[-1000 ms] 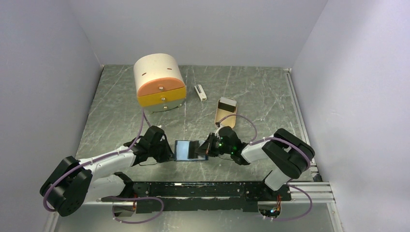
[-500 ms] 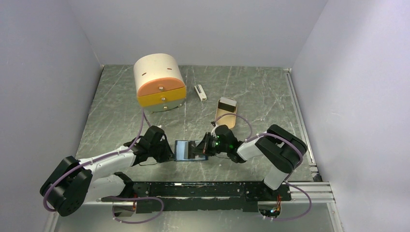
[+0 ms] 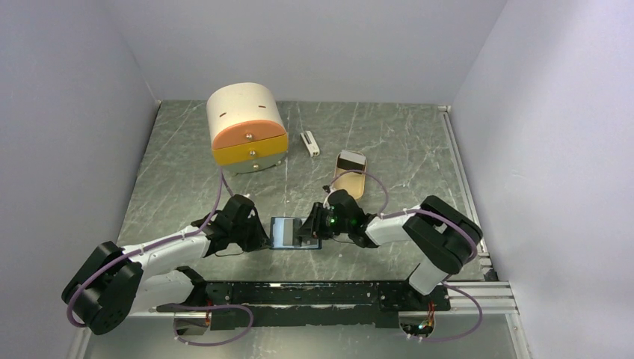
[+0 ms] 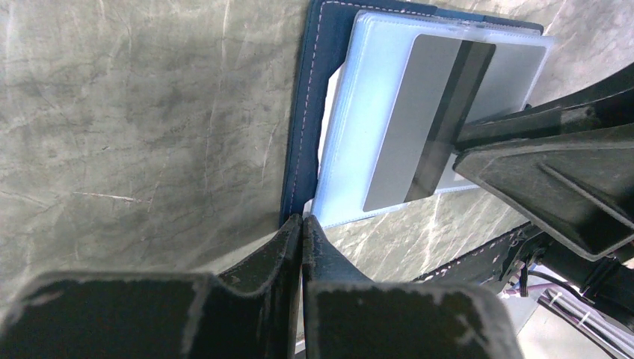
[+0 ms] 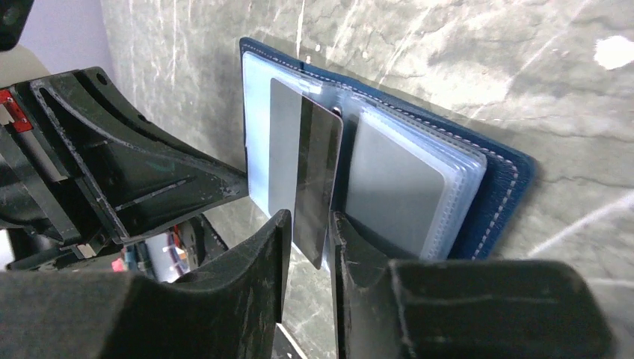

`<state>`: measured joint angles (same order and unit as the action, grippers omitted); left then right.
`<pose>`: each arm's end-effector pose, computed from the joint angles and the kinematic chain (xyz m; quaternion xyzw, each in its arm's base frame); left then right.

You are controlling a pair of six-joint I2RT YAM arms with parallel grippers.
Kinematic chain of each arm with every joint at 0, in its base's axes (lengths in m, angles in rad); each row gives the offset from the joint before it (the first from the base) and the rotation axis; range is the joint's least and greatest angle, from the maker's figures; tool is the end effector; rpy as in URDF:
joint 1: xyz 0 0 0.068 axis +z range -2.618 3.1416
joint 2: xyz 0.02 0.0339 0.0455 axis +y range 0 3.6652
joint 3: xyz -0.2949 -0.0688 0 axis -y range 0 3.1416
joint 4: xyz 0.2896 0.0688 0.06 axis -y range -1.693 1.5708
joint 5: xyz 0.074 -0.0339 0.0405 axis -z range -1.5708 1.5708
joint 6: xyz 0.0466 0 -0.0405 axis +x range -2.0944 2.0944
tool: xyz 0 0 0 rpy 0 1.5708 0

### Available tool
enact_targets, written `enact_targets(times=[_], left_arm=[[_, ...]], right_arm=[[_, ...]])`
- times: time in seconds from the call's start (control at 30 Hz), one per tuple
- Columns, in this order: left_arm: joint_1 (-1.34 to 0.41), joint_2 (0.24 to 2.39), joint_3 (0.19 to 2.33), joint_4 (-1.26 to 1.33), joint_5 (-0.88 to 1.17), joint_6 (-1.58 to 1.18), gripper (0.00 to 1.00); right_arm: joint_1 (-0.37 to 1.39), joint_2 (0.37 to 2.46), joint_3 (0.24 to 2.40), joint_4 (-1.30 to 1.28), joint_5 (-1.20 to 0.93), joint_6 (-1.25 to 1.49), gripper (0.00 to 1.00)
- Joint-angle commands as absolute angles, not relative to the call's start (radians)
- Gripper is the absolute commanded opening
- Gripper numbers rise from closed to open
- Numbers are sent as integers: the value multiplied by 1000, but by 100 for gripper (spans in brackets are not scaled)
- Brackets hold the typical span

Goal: Put the credit cards into the card holder
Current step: Insert the credit card into the card holder.

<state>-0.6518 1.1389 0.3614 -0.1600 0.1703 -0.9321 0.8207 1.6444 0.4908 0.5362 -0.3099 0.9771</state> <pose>0.1669 -0.1373 0.1243 -0.1060 0.9413 -0.2776 0.1604 0.2012 0.2368 0.0986 -0.0020 0.8807 0.4402 0.1749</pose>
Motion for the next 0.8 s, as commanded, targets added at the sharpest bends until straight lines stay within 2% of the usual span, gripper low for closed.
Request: enact_targets(times=[0.0,0.1,0.3,0.77], left_arm=[[-658,1146,360,-163,176,-931,9],[-658,1145,359,-160,179,-933,9],[-658,1140,359,-160,181,-934,9],[-657,1159,376,-147,196,-929,9]], right_arm=[[822,1580,513,344,-205,889,31],[824,1558,518,330,-188,879,35],[835,1603,539,376,-217,888,35],[895,1700,634,429,-282,873,27]])
